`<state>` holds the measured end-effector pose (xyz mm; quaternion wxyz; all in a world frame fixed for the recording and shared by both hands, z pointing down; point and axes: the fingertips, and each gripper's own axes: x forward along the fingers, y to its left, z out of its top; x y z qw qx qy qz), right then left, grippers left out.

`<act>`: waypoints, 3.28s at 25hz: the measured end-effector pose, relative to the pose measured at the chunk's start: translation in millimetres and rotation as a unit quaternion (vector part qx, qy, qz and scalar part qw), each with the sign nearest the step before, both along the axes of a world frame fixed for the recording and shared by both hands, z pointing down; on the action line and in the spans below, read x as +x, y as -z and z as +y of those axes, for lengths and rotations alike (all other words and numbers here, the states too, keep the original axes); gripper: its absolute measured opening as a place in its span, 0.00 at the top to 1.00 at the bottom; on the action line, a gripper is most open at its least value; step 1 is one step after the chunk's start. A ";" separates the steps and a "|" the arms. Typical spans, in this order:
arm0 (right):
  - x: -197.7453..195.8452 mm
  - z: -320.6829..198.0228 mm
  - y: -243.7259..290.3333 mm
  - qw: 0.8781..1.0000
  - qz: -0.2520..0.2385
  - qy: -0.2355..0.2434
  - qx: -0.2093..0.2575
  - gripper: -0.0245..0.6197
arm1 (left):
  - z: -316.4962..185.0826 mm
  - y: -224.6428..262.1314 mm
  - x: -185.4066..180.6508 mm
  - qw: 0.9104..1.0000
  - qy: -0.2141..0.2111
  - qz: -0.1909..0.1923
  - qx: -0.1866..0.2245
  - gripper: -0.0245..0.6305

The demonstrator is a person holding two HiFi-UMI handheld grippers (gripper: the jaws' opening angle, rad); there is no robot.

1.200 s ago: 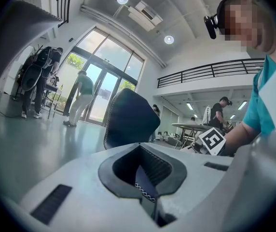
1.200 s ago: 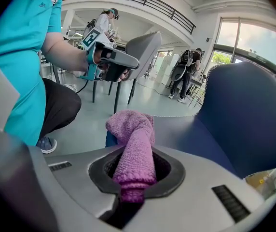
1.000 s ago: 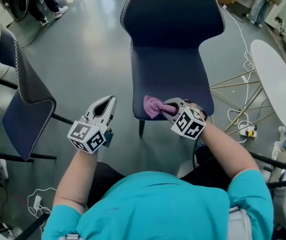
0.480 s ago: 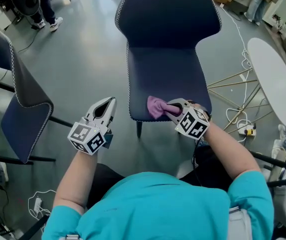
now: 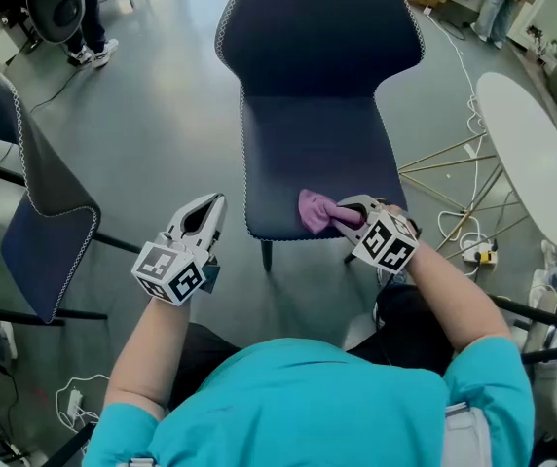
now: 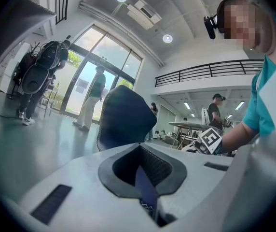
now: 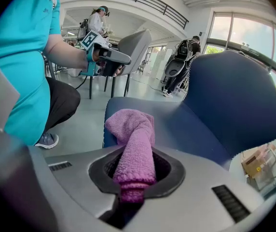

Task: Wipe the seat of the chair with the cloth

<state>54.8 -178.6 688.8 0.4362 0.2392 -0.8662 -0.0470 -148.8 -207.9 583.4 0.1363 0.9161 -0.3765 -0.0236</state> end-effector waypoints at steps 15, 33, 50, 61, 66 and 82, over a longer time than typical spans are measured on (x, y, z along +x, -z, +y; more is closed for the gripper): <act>50.5 5.2 -2.8 1.000 0.008 -0.029 -0.004 0.88 | -1.0 0.0 16.8 1.000 -0.014 -0.002 -0.001 0.97; 108.0 11.5 -3.2 0.998 0.006 -0.057 -0.004 0.88 | -3.2 0.4 32.2 1.000 -0.023 -0.009 -0.006 0.97; 199.0 18.4 -12.9 0.990 0.033 -0.137 -0.019 0.88 | -8.3 -3.4 41.2 0.999 -0.033 -0.011 -0.012 0.97; 411.6 117.5 -93.4 0.910 0.254 -0.288 -0.153 0.88 | 0.1 -10.3 26.0 1.000 -0.026 -0.002 -0.014 0.97; 355.5 84.3 -32.2 0.939 0.167 -0.287 -0.089 0.88 | 7.8 -3.8 6.2 1.000 -0.019 0.017 -0.002 0.97; 194.3 39.4 150.7 0.903 -0.238 -0.347 0.083 0.88 | 39.0 57.2 4.2 0.996 -0.081 0.013 0.041 0.97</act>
